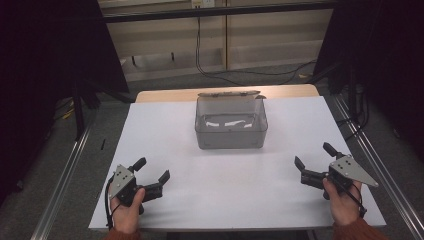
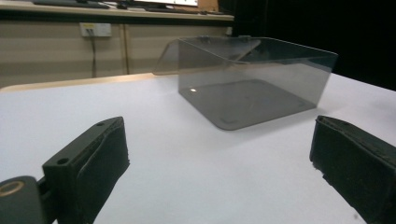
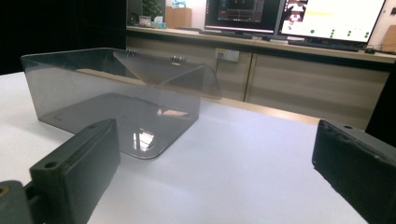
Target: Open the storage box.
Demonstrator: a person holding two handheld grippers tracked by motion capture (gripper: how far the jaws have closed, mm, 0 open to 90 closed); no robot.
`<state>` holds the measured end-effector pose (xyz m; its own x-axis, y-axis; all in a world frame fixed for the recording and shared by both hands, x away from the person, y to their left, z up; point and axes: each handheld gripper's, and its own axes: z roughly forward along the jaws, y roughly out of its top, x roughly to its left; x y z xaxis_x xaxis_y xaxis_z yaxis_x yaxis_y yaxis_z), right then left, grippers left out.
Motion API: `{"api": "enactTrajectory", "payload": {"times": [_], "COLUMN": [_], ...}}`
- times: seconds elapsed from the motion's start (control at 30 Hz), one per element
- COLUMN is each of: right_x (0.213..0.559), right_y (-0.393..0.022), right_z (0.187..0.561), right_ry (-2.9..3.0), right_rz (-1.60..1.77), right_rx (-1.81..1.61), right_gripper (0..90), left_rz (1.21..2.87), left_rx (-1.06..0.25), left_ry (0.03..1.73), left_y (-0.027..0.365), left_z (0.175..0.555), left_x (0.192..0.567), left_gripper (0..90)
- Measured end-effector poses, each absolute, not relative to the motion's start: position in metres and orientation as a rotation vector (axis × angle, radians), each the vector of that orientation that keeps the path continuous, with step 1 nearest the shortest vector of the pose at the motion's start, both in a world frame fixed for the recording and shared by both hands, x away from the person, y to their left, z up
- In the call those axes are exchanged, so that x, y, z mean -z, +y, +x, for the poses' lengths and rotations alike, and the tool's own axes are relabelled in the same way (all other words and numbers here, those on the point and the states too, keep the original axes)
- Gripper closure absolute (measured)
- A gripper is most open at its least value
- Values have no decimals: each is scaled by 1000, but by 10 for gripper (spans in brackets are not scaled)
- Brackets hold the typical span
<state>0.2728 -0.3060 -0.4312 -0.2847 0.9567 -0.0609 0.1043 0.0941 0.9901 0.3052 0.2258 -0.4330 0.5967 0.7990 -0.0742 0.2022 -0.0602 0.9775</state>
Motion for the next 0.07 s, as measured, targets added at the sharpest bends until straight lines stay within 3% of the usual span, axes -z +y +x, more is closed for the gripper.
{"api": "enactTrajectory", "payload": {"times": [0.07], "right_x": [433], "right_y": [-305], "right_z": [274], "right_ry": [1550], "right_rz": [1100], "right_rx": [-1304], "right_gripper": [8], "left_rz": [1591], "left_rx": [-612], "left_ry": [851], "left_y": [225], "left_z": [305], "left_x": [433], "left_gripper": [41]}}
